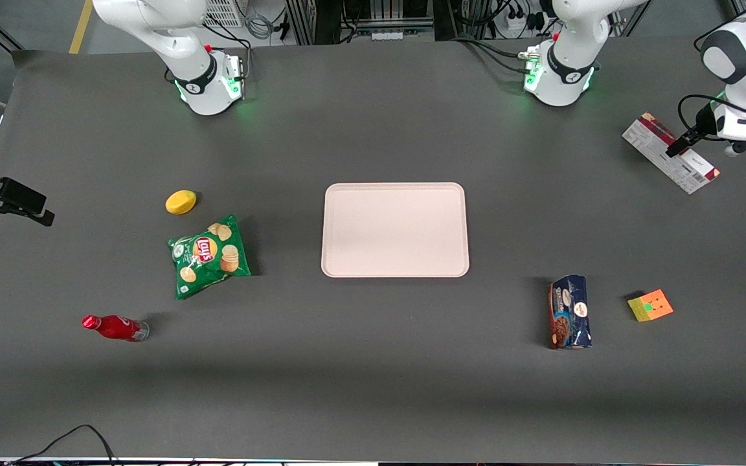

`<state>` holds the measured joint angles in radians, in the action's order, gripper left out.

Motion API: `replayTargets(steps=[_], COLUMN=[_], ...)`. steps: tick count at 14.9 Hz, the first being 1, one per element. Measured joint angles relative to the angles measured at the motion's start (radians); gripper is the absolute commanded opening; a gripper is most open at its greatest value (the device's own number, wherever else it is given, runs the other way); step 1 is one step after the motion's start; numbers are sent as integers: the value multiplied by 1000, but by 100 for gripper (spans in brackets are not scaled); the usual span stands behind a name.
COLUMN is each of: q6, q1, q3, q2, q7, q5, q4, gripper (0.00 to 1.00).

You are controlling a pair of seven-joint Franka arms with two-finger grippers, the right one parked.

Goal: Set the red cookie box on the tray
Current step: 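Close the left gripper on the cookie box end and lift it upright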

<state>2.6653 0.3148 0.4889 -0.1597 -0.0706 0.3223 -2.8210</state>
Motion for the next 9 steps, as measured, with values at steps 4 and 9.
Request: replayTargets(steps=[4,9], q6=[59,68], q1=[-1,-28], q3=[0,-2], q2=[59,90], q7=[-5,-44], q5=[0,0], q4=[-2,-2], gripper=[80,48])
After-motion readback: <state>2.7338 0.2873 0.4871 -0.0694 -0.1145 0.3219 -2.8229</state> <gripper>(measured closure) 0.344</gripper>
